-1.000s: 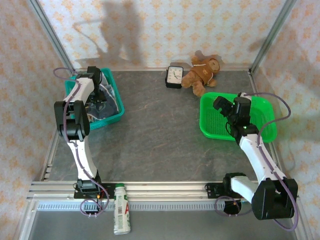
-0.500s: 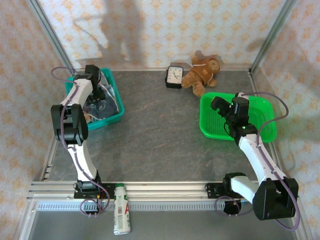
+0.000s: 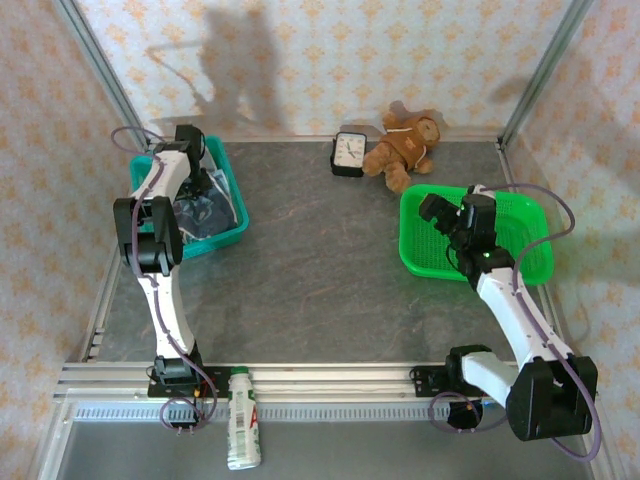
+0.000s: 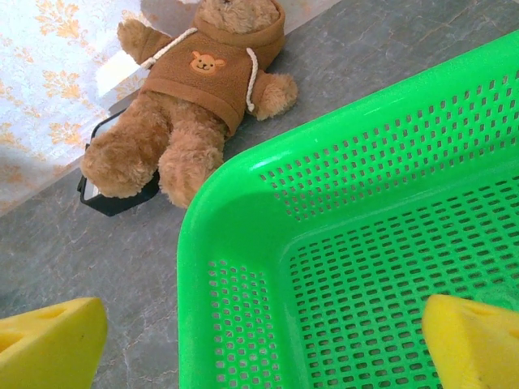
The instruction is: Fold and stack the towels
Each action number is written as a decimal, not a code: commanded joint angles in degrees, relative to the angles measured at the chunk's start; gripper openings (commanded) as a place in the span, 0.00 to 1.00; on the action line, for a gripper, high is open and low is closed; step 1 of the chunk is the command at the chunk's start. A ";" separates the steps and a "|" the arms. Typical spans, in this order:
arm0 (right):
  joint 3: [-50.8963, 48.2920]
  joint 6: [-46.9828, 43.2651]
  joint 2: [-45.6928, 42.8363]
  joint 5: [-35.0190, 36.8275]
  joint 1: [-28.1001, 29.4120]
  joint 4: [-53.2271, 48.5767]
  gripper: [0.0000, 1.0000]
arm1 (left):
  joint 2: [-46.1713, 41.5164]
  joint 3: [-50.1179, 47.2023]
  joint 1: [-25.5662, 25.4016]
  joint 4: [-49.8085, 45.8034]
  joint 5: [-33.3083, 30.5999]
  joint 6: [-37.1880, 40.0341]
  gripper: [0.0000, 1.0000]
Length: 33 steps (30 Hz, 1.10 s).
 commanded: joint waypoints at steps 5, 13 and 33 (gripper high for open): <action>3.66 2.06 -0.40 -1.34 0.63 -0.22 0.99 | -17.44 -2.22 0.43 -0.88 -2.68 -2.37 0.00; 6.59 3.23 1.27 -1.14 2.78 0.43 0.99 | -27.06 5.28 -4.31 -3.12 1.36 -2.45 0.00; 8.08 3.17 0.98 -1.31 3.39 -0.24 0.99 | -29.28 27.59 -34.15 -3.08 6.78 -4.24 0.00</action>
